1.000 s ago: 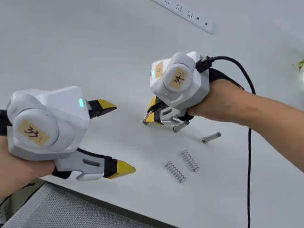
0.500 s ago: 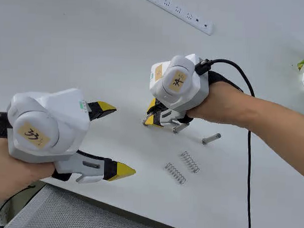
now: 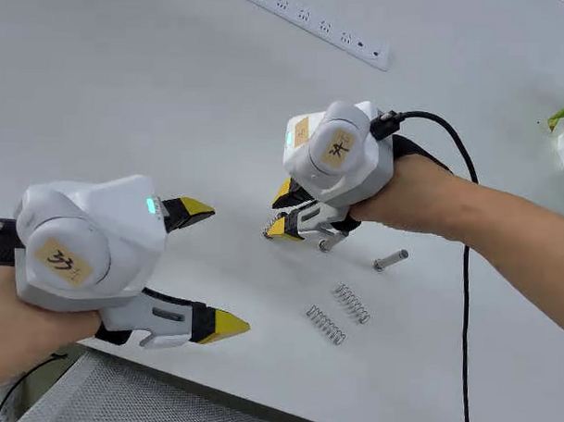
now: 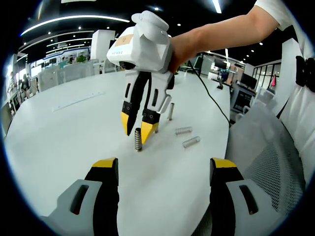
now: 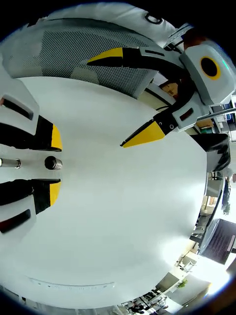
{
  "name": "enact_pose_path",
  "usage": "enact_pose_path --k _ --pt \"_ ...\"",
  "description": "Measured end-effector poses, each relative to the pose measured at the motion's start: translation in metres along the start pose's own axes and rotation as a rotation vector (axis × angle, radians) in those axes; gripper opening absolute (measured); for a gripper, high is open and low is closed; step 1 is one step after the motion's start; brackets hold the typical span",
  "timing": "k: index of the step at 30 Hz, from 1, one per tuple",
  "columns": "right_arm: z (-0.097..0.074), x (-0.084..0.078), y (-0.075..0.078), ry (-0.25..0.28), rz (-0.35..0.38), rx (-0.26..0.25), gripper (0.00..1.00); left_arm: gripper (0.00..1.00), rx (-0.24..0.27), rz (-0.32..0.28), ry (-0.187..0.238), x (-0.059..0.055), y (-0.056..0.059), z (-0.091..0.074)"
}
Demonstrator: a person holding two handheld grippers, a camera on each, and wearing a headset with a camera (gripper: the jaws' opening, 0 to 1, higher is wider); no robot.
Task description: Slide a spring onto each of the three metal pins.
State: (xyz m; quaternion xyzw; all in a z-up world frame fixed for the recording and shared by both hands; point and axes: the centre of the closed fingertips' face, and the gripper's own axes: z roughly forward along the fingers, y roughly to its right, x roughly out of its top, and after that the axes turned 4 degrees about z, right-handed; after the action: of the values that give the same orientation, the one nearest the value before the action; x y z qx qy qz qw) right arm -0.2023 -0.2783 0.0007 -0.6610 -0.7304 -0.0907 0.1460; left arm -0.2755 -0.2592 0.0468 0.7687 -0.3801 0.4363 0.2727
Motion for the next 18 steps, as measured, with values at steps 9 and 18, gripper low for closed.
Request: enact_pose_path --k 9,18 --pt "-0.019 0.005 -0.003 0.091 0.065 -0.024 0.30 0.74 -0.004 0.019 -0.018 0.002 0.004 -0.001" --pt "-0.041 -0.001 -0.010 0.190 0.118 -0.078 0.46 0.74 -0.012 0.044 -0.036 0.003 0.007 -0.003"
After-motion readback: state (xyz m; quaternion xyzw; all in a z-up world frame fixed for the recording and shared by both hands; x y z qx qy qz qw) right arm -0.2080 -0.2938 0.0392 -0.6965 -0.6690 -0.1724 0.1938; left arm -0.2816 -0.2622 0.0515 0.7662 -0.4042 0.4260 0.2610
